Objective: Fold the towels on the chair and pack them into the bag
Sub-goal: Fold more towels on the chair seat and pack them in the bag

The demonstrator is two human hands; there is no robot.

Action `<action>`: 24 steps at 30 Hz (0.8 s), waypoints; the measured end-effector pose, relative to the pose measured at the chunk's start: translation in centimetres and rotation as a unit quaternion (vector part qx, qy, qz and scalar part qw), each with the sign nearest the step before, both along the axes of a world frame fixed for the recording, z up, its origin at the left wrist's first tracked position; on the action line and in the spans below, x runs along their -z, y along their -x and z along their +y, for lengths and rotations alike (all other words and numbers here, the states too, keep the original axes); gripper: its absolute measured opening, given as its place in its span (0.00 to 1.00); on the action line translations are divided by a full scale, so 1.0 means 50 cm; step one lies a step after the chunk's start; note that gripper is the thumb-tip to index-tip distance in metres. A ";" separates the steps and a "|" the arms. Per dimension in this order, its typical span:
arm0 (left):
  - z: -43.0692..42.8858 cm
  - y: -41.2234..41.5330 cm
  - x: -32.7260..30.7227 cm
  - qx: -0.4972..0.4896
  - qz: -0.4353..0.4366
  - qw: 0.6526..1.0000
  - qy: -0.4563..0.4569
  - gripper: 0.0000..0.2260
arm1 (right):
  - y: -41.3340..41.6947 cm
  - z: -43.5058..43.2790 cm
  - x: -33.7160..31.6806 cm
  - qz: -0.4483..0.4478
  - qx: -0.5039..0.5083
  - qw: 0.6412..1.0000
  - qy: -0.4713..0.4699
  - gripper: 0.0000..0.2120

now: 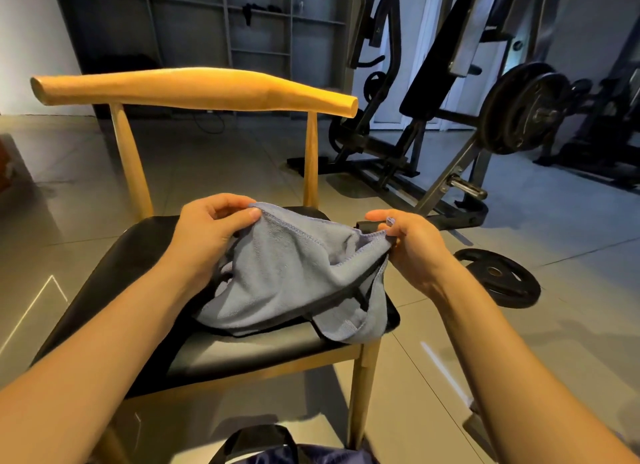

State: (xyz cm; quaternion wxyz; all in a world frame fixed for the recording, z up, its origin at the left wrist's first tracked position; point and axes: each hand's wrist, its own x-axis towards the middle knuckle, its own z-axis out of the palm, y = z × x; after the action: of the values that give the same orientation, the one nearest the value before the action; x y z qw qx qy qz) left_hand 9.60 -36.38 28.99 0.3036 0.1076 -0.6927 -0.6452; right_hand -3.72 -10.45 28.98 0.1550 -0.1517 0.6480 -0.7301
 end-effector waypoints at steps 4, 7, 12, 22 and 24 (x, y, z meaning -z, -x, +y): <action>-0.018 0.002 0.007 -0.030 0.001 0.999 -0.034 0.03 | 0.008 0.003 0.011 0.023 -0.002 0.999 -0.035 0.21; -0.031 0.008 0.015 -0.058 -0.001 0.995 -0.084 0.03 | 0.011 0.005 0.019 0.002 -0.025 1.000 -0.007 0.23; -0.040 0.010 0.016 -0.083 -0.008 0.987 -0.136 0.03 | 0.016 0.000 0.039 0.050 -0.018 0.995 -0.087 0.23; -0.066 0.011 0.018 -0.108 0.000 0.984 -0.141 0.03 | 0.033 0.031 0.043 0.094 0.061 0.989 -0.099 0.06; -0.071 0.009 0.016 -0.113 -0.001 0.984 -0.138 0.03 | 0.033 0.041 0.038 0.105 0.047 0.987 -0.109 0.07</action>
State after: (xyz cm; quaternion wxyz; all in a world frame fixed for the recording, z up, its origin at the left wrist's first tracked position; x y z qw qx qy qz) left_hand 9.13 -39.93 28.17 0.3563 0.2261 -0.5809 -0.6960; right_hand -5.35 -8.37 27.07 0.0670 -0.1789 0.7431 -0.6414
